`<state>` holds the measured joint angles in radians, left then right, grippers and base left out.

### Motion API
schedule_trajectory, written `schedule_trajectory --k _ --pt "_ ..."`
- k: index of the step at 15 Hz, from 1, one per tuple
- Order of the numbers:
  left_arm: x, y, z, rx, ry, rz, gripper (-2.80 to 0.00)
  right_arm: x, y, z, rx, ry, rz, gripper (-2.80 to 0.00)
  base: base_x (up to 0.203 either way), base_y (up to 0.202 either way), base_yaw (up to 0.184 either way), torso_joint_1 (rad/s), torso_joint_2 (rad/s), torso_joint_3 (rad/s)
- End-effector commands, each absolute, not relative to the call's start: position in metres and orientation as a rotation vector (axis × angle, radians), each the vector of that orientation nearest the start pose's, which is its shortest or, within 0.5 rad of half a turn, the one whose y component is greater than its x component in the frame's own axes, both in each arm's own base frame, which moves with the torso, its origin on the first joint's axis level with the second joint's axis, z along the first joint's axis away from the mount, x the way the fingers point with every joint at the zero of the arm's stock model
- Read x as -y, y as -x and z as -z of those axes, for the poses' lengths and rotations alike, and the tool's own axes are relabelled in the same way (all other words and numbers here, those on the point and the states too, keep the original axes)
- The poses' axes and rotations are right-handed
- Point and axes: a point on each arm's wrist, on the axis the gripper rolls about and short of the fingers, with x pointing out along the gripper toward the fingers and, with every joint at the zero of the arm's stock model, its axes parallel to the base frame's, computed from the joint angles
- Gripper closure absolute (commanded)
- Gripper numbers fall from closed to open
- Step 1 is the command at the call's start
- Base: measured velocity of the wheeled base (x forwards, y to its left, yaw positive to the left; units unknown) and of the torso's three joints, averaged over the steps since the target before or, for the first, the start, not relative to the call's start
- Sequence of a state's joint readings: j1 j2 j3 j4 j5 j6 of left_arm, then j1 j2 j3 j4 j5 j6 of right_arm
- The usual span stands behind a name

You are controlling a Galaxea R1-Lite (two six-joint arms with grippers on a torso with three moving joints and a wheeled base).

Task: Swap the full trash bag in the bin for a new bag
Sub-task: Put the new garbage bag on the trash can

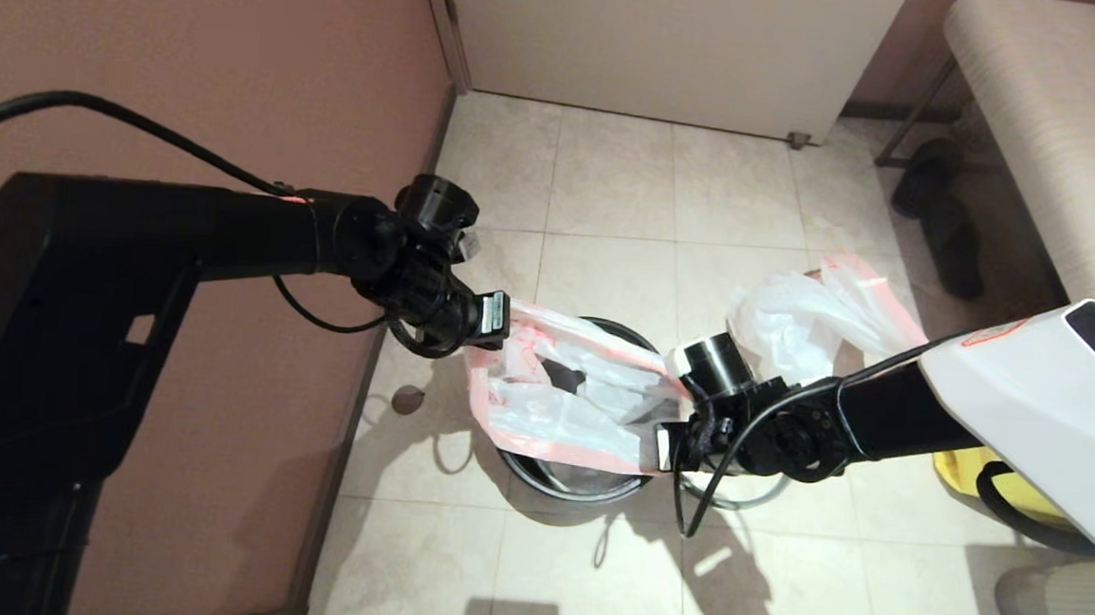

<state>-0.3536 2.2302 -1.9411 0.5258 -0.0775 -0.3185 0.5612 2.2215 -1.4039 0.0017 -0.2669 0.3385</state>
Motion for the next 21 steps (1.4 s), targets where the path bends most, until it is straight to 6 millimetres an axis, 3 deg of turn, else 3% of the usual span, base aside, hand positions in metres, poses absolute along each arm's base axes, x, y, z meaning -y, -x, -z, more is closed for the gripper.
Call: schedule_trajectory --k 1,4,6,17,21 --pt "0.155 -0.432 -0.157 -0.872 0.163 0.194 0.00 -0.219 -0.368 -0.085 -0.787 0.008 -0.135 0.00 0.000 0.000 0.000 0.000 0.00 0.000" --pt "0.158 -0.438 -0.150 -0.813 0.118 0.088 0.00 -0.206 -0.379 -0.093 -0.762 -0.016 -0.102 0.00 0.000 0.000 0.000 0.000 0.00 0.000" --pt "0.161 -0.438 -0.145 -0.823 0.106 0.088 0.00 -0.204 -0.381 -0.085 -0.779 -0.009 -0.091 0.00 0.000 0.000 0.000 0.000 0.00 0.000" --pt "0.158 -0.427 -0.145 -0.920 0.005 0.103 0.00 -0.222 -0.377 -0.049 -0.901 0.066 -0.105 0.00 0.000 0.000 0.000 0.000 0.00 0.000" --pt "0.158 -0.425 -0.134 -0.981 -0.064 0.118 0.00 -0.226 -0.378 -0.043 -0.954 0.095 -0.100 0.00 0.000 0.000 0.000 0.000 0.00 0.000"
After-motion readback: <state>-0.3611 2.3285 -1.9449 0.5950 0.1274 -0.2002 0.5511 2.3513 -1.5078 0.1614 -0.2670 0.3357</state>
